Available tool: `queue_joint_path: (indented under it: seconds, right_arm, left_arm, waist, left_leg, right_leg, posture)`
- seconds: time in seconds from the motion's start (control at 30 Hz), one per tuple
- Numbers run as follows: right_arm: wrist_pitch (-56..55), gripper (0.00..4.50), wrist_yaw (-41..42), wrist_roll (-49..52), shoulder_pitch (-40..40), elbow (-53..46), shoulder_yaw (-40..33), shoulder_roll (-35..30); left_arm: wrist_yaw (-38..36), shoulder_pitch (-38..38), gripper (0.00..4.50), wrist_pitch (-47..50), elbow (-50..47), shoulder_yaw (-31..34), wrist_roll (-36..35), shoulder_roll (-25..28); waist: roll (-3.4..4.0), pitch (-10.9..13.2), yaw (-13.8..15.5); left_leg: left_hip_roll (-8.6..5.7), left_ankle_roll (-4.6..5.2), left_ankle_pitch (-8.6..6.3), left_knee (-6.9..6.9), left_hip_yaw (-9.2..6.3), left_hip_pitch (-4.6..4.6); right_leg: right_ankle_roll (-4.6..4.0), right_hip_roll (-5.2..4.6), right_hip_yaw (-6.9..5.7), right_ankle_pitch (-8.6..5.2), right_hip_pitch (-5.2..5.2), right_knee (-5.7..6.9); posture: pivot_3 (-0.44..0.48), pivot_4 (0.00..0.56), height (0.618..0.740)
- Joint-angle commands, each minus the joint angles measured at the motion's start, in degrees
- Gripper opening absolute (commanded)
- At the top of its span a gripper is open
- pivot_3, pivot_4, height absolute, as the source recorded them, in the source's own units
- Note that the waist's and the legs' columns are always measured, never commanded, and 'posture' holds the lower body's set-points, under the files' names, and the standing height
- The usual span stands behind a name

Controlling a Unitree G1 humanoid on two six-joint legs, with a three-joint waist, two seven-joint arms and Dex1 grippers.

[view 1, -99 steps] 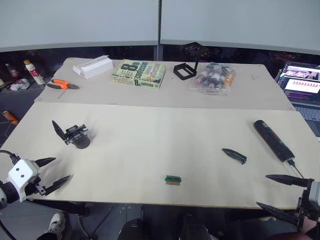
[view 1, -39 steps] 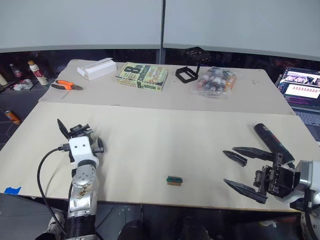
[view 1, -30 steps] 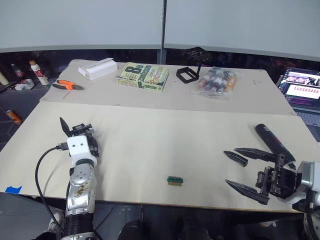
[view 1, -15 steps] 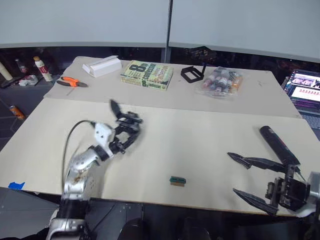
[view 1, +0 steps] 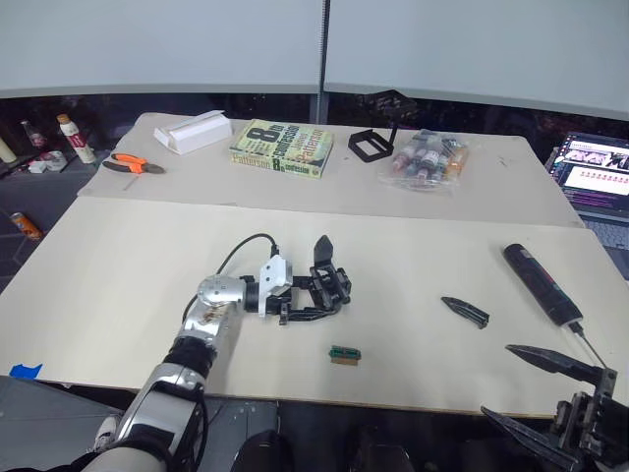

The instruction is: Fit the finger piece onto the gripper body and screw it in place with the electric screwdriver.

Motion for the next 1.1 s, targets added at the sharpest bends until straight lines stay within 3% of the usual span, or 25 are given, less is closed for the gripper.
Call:
queue_joint_path:
  seconds: [0.03, 0.33, 0.4, 0.5, 0.63, 0.77, 1.1]
  right_arm:
    - [-1.47, 4.50, -1.43, 1.23, 1.04, -3.92, -1.69, 0.19]
    - [2.26, 4.50, -8.02, 0.39, -1.29, -8.53, 0.49, -2.46]
    - [2.96, 4.50, -8.93, 0.48, -2.08, -8.89, 0.78, -3.25]
    - [4.14, 4.50, -9.90, 1.09, -3.56, -8.83, 0.66, -4.86]
    - [5.05, 4.50, -9.86, 1.94, -4.64, -7.94, 0.06, -6.21]
    - [6.07, 4.50, -9.79, 2.85, -5.68, -7.27, -0.35, -6.98]
    - [9.20, 4.50, -12.49, 2.62, -8.26, -9.60, 1.60, -8.21]
  left_arm:
    - [0.33, -3.32, 2.29, -6.03, 3.09, 0.73, 1.49, -1.06]
    - [1.76, -3.44, 2.29, -9.64, 8.44, 1.29, 4.51, -1.79]
    - [1.86, -3.45, 3.30, -8.97, 8.35, 1.81, 4.36, -1.48]
    - [1.36, -2.62, 4.42, -7.44, 5.83, 2.84, 3.44, -0.05]
    - [1.32, 0.62, 4.42, -5.59, -0.27, 3.60, 2.57, 1.96]
    - [6.18, 6.98, 4.42, 1.73, -11.73, 4.03, 1.94, 3.30]
    - [21.13, 17.16, 4.42, 17.17, -31.49, 0.71, 4.65, -0.74]
  waist:
    - [0.00, 0.00, -0.16]
    - [0.05, -0.03, -0.19]
    - [0.05, -0.03, -0.20]
    - [0.05, -0.03, -0.28]
    - [0.06, -0.03, -0.53]
    - [0.07, -0.04, -0.40]
    - [0.12, -0.06, 0.21]
  left_leg:
    - [0.01, 0.03, -0.02, 0.09, -0.05, -0.04]
    - [-0.02, 0.33, -0.20, 0.27, -0.31, -0.10]
    - [-0.02, 0.34, -0.20, 0.27, -0.33, -0.10]
    - [-0.02, 0.33, -0.20, 0.27, -0.36, -0.12]
    - [-0.01, 0.28, -0.17, 0.26, -0.37, -0.12]
    - [-0.02, 0.19, -0.12, 0.28, -0.38, -0.11]
    - [-0.06, 0.24, -0.15, 0.35, -0.41, -0.11]
  right_leg:
    - [0.01, 0.00, -0.04, 0.00, 0.00, 0.00]
    - [0.06, -0.10, -0.12, 0.03, 0.09, 0.01]
    - [0.07, -0.10, -0.13, 0.03, 0.10, 0.02]
    - [0.07, -0.08, -0.16, 0.03, 0.10, 0.03]
    - [0.07, -0.04, -0.15, 0.02, 0.08, 0.03]
    - [0.08, -0.09, -0.12, 0.02, 0.12, 0.04]
    - [0.17, -0.16, -0.08, -0.01, 0.19, 0.02]
  posture:
    - [0.000, 0.150, 0.740]
    - [0.000, 0.150, 0.740]
    - [0.000, 0.150, 0.740]
    - [0.000, 0.150, 0.740]
    - [0.000, 0.150, 0.740]
    - [0.000, 0.150, 0.740]
    - [0.000, 0.150, 0.740]
